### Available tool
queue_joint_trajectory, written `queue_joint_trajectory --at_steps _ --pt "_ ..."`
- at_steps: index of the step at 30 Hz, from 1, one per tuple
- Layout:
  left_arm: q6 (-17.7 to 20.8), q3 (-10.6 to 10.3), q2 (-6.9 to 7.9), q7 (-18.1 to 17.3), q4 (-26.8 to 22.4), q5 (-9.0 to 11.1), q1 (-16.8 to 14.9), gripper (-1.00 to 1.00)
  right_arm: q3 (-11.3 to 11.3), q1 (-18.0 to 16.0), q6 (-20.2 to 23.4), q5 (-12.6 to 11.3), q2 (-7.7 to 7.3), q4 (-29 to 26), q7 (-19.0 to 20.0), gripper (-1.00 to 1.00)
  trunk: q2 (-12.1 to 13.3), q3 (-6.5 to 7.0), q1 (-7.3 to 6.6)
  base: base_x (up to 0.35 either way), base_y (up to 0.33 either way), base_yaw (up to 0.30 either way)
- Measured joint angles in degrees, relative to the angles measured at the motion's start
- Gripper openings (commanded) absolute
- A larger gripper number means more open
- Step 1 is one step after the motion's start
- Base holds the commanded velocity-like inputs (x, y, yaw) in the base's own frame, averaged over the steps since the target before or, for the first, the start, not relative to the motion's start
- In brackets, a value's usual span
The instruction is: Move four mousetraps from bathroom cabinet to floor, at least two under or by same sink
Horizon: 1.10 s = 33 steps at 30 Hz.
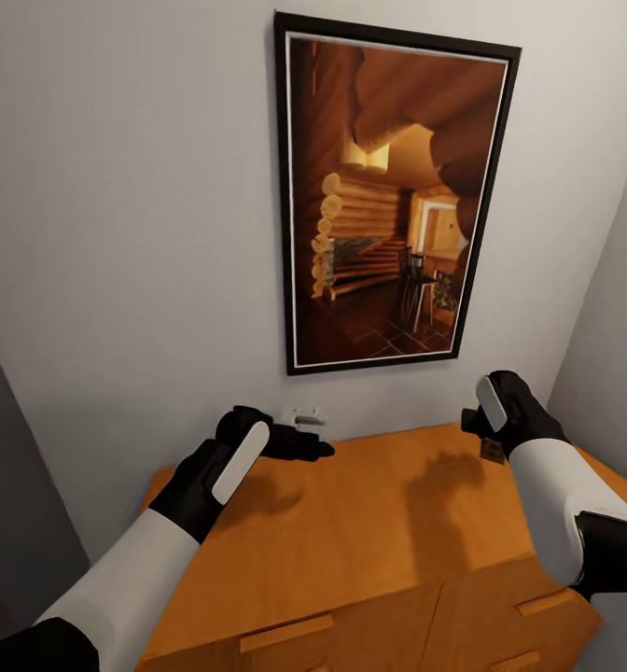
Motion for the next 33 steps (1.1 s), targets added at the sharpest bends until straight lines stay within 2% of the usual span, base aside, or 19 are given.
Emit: queue_joint_trajectory --at_steps 2,7,10,13,20,27,30,31,33 --pt "-0.1 0.0 0.02 0.1 0.6 -0.1 0.0 1.00 0.1 0.0 0.0 0.0 0.09 0.0 0.0 -1.00 0.0 0.00 -0.02 -0.083 0.000 0.089" --pt "-0.3 0.3 1.13 0.4 1.7 -0.4 0.0 1.00 0.2 0.0 0.0 -0.1 0.16 0.2 0.1 -1.00 0.0 0.00 -0.03 -0.014 0.000 0.239" --pt "-0.3 0.4 2.30 0.4 1.7 -0.5 0.0 1.00 0.2 0.0 0.0 -0.1 0.36 0.3 0.1 -1.00 0.0 0.00 -0.03 -0.002 0.000 0.268" --pt "-0.3 0.5 2.75 0.4 1.8 -0.4 0.0 1.00 0.2 0.0 0.0 -0.1 0.45 0.3 0.1 -1.00 0.0 0.00 -0.03 -0.001 0.000 0.271" --pt "-0.3 0.8 3.00 0.4 1.7 -0.5 0.0 1.00 0.2 0.0 0.0 -0.1 0.49 0.5 0.2 -1.00 0.0 0.00 -0.03 0.000 0.000 0.095" --pt "-0.3 2.3 3.26 0.6 1.7 -0.5 0.0 1.00 0.2 0.0 0.0 -0.1 0.51 0.7 0.0 -1.00 0.0 0.00 -0.03 0.000 0.000 0.124" --pt "-0.3 2.6 4.50 0.5 1.4 -0.6 0.0 1.00 0.2 0.0 0.0 -0.1 0.50 0.7 0.0 -1.00 0.0 0.00 -0.03 0.000 0.000 0.238" --pt "-0.2 2.8 6.84 0.1 1.1 -0.8 0.0 1.00 0.2 0.0 0.0 -0.2 0.49 0.8 0.0 -1.00 0.0 0.00 -0.03 0.000 0.000 0.139" --pt "-0.2 2.8 8.55 0.0 0.9 -0.2 0.0 1.00 0.2 0.0 0.0 -0.2 0.48 0.8 0.0 -1.00 0.0 0.00 -0.03 0.000 0.000 0.080"
